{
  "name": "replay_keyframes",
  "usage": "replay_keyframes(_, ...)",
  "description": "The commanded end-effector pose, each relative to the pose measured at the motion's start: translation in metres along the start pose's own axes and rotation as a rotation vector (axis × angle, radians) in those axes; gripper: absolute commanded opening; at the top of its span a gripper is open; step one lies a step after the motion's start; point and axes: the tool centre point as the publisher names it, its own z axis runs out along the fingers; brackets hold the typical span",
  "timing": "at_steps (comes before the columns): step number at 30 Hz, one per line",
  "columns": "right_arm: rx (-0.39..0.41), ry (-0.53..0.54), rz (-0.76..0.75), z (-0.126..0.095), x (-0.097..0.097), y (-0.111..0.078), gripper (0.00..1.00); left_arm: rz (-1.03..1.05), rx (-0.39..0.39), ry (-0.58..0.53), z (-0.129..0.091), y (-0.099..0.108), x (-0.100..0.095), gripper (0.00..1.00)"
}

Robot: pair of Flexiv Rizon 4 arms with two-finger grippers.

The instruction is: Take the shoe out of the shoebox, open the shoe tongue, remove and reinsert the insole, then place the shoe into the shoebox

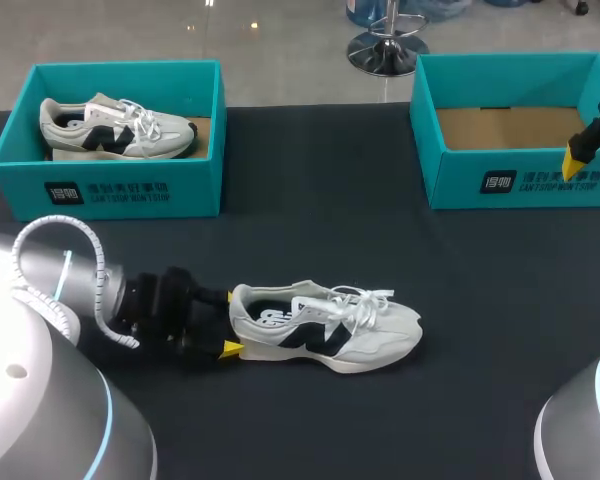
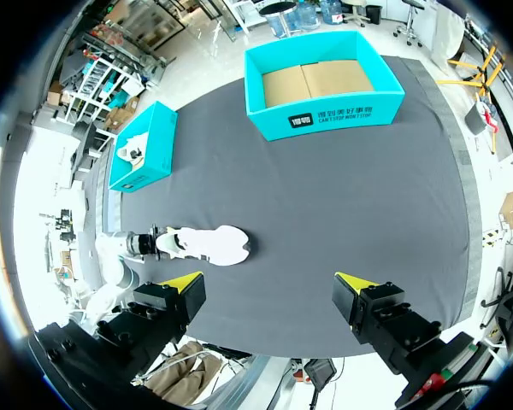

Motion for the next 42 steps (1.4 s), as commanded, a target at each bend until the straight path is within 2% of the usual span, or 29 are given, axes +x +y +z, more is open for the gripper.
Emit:
replay_keyframes(1, 0.006, -0.003, 0.000, 0.000, 0.001, 0.003, 1.00, -0.001, -0.002, -0.005, 0.002, 0.005, 0.001, 0.00)
replay_keyframes(32, 0.006, -0.003, 0.000, 0.000, 0.001, 0.003, 1.00, -0.013, -0.008, 0.009, 0.003, 0.004, 0.001, 0.00)
replay_keyframes(36, 0.028, -0.111, -0.010, -0.006, 0.038, 0.015, 1.00, -0.013, -0.008, 0.009, 0.003, 0.004, 0.001, 0.00)
replay_keyframes(42, 0.064, -0.184, 0.009, 0.020, 0.088, 0.005, 1.00, -0.013, -0.008, 0.009, 0.003, 0.004, 0.001, 0.00)
